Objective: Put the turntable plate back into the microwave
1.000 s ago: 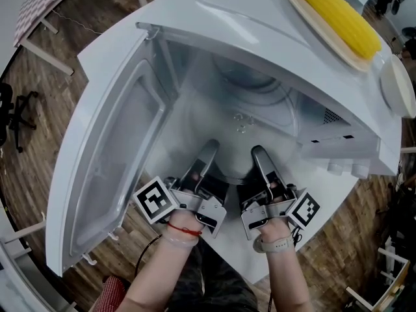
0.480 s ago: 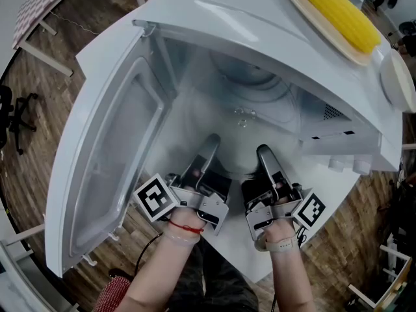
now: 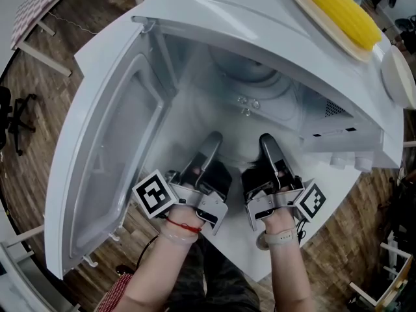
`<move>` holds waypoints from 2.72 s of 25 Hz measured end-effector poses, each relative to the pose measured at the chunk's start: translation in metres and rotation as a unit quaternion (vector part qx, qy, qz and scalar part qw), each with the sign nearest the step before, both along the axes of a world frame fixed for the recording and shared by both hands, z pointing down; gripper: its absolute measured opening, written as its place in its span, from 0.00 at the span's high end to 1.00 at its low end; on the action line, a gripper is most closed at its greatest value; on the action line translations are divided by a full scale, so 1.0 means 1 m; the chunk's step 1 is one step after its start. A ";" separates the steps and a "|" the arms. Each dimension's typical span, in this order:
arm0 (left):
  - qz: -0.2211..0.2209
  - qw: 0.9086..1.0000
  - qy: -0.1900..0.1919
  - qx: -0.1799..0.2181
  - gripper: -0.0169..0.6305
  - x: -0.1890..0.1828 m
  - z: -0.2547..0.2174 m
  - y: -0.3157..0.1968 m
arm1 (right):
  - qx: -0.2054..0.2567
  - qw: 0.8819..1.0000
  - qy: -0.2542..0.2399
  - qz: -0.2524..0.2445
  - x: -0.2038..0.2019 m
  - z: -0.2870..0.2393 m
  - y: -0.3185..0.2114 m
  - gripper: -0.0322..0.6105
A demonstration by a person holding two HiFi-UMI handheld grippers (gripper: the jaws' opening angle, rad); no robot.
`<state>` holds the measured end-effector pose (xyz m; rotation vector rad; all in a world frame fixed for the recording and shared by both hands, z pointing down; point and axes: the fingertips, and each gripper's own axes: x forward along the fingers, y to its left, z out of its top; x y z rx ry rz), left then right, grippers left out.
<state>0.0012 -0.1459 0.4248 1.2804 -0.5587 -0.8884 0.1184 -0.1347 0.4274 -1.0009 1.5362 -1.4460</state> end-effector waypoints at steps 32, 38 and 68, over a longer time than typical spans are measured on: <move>0.012 1.000 0.019 -0.002 0.91 0.018 0.000 -0.002 | 0.003 1.000 -0.007 0.023 0.013 -0.001 0.004 0.88; 0.008 1.000 0.017 0.002 0.91 0.019 0.003 -0.007 | 0.000 1.000 -0.016 0.020 0.012 0.001 0.006 0.88; 0.008 0.999 -0.002 0.032 0.90 0.029 0.000 -0.026 | 0.002 1.000 -0.013 0.005 0.003 0.000 -0.012 0.88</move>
